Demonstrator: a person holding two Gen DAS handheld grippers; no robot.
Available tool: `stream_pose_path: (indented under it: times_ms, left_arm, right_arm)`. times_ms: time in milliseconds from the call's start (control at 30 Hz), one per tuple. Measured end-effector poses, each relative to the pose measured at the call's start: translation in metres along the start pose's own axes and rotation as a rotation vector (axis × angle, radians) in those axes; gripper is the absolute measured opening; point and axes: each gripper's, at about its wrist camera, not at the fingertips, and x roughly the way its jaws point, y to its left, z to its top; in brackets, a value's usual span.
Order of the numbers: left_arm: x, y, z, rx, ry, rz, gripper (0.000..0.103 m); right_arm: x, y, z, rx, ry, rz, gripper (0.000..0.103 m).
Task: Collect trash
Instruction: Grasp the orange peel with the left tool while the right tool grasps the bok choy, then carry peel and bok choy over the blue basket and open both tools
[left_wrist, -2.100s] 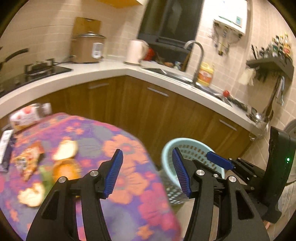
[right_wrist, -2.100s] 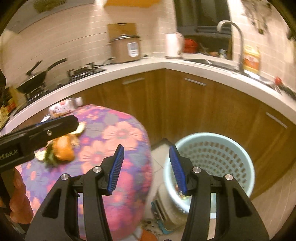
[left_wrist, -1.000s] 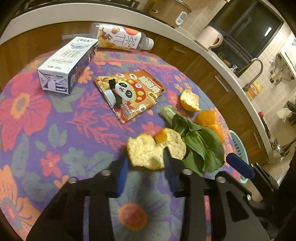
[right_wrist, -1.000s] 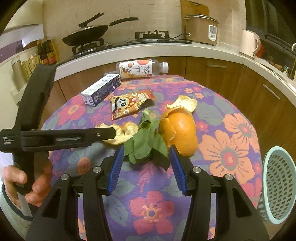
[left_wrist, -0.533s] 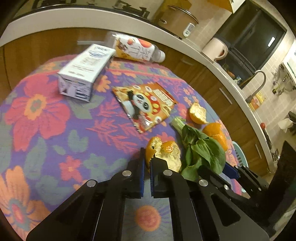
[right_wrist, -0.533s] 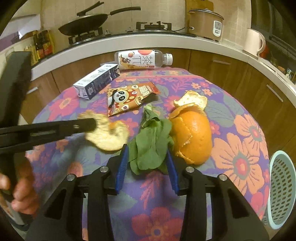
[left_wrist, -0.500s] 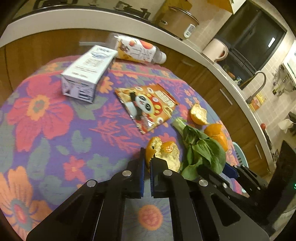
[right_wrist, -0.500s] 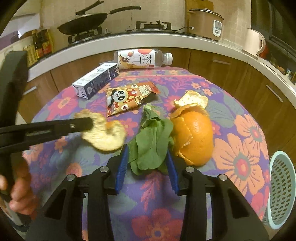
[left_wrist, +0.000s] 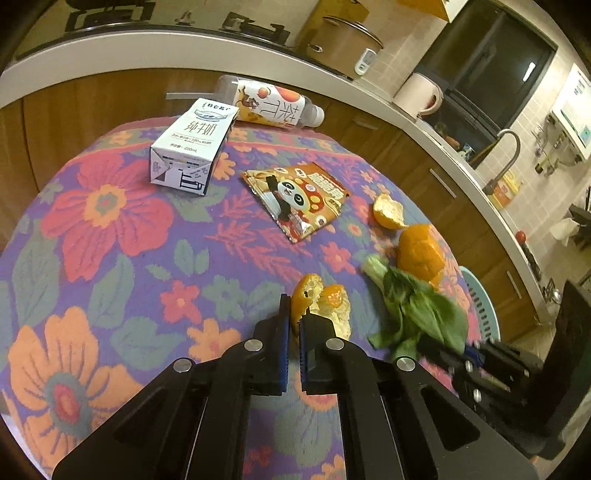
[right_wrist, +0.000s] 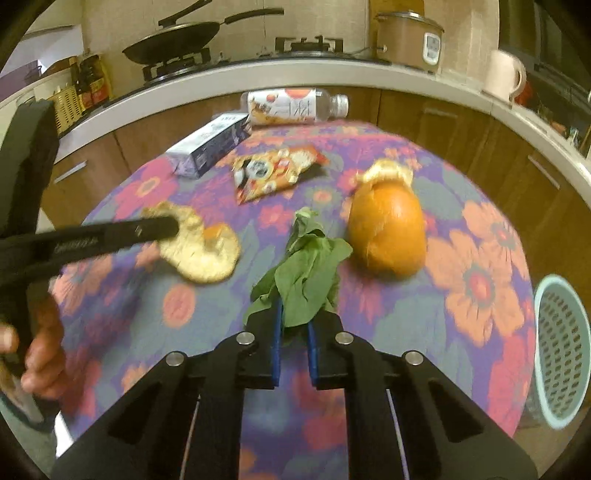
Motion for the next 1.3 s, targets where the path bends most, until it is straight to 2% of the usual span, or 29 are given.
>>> stream_pose_path:
  times_ms: [233,367,467,500,533,667,867,900,1000,1133,1300]
  left_arm:
    - [-0.003,-0.002,-0.004,0.001,-0.005,-0.011,0.002]
    - [-0.005,-0.007,-0.004,0.015,-0.008,-0.016,0.002]
    - [-0.004,-0.008,-0.004,0.018,-0.008,-0.020,0.002]
    - [-0.003,-0.007,-0.004,0.015,-0.005,-0.020,0.002]
    - [-0.002,-0.007,-0.004,0.013,-0.002,-0.021,0.002]
    - [0.003,-0.007,-0.004,0.013,0.006,-0.025,0.002]
    - [0.003,-0.015,-0.005,0.029,0.007,-0.026,0.002]
    - [0.002,-0.015,-0.005,0.030,0.007,-0.028,0.002]
    - [-0.001,-0.018,-0.003,0.042,0.003,-0.034,0.002]
    - [-0.006,-0.024,-0.001,0.063,-0.015,-0.056,0.002]
    - [-0.010,-0.043,0.003,0.092,-0.035,-0.101,0.002]
  right_arm:
    - [-0.021,0.002,-0.023,0.014,0.001,0.029,0.009]
    - [-0.021,-0.002,-0.030,-0.004,0.055,0.050,0.012]
    - [-0.030,-0.009,-0.040,-0.005,0.047,0.068,0.039]
    - [-0.036,-0.012,-0.043,-0.009,0.029,0.051,0.061]
    - [-0.041,-0.015,-0.045,-0.012,0.016,0.043,0.070]
    - [-0.047,-0.020,-0.039,-0.016,-0.007,0.024,0.070]
    - [-0.008,-0.010,-0.011,-0.015,0.018,0.038,0.069]
    - [0.000,-0.010,-0.009,-0.006,0.026,0.040,0.066]
    - [0.016,-0.012,-0.005,0.031,0.059,0.071,0.031]
    - [0.006,-0.016,-0.007,0.034,0.029,0.067,0.021]
    - [-0.019,-0.034,-0.007,0.066,-0.026,0.051,0.019]
